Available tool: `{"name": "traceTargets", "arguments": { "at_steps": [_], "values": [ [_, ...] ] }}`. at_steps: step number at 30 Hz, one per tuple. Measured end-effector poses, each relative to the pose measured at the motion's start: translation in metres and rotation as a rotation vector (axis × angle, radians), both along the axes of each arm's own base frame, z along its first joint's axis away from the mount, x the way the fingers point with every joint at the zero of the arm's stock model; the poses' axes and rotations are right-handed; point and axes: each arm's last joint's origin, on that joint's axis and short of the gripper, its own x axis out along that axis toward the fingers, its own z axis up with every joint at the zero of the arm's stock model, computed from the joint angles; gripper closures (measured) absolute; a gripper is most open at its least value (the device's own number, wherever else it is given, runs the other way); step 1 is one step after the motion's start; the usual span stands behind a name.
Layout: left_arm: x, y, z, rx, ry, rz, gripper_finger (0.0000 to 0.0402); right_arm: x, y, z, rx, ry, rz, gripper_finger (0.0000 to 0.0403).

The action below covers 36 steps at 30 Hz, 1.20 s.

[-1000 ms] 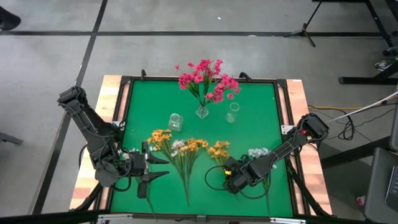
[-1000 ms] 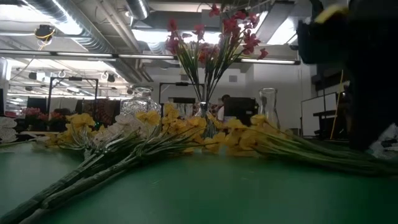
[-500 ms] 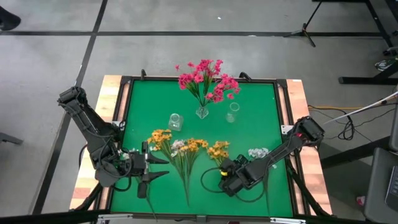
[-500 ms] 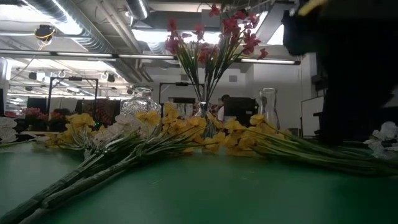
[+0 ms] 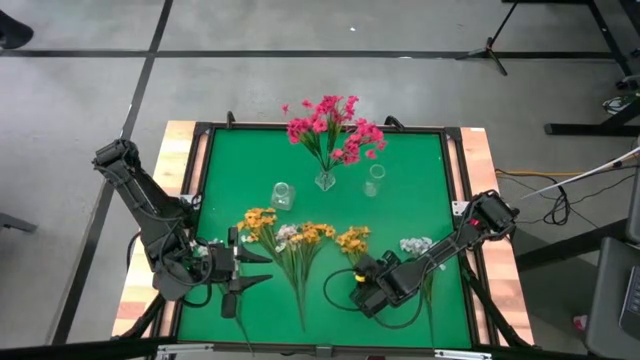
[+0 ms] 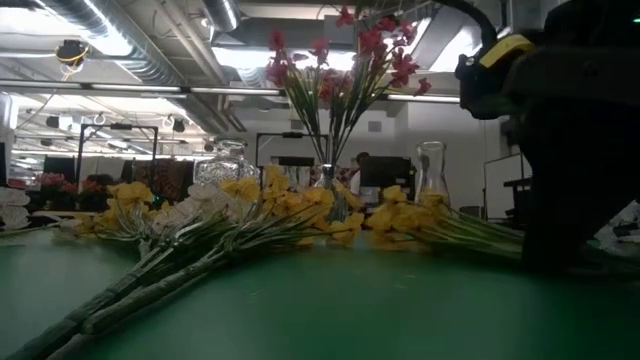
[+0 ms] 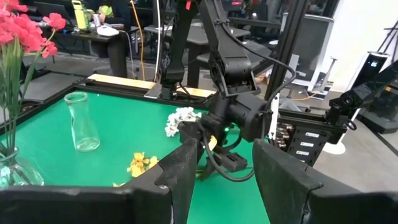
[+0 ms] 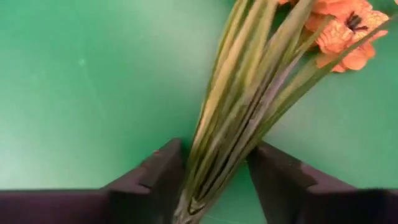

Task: Sort flowers into vase by color
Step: Put the right yellow flower into the right transparent vase

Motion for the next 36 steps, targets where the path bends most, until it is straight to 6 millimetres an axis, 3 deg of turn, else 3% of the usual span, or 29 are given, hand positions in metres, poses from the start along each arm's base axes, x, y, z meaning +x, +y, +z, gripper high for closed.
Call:
{"name": "traceTargets", "arguments": {
  "at_steps": [8,13,16,21,25,32,36],
  "values": [
    [0.001,0.001,0.000,0.000,0.000,0.007,0.0249,-0.002,-0.002,-0.001,-0.018,0.005,-0.044,0.0385],
    [0.001,0.001,0.000,0.001,0.000,0.007,0.0249,-0.002,-0.003,0.000,-0.041,-0.029,-0.090,0.0374],
    [0.001,0.001,0.000,0.000,0.000,0.006,0.0249,-0.004,-0.007,0.005,-0.088,-0.054,-0.094,0.0389],
    [0.001,0.001,0.000,0.001,0.001,0.007,0.0249,-0.009,-0.015,0.038,-0.163,-0.182,-0.115,0.0382],
    [0.001,0.001,0.000,0.002,0.001,0.007,0.0249,-0.019,-0.026,0.078,-0.255,-0.316,-0.094,0.0392],
    [0.001,0.002,0.000,0.007,-0.004,0.028,0.0249,-0.054,-0.058,0.159,-0.459,-0.591,-0.109,0.0387],
    [0.001,0.003,0.000,0.015,-0.012,0.060,0.0249,-0.076,-0.077,0.194,-0.628,-0.706,-0.128,0.0392]
  ]
}}
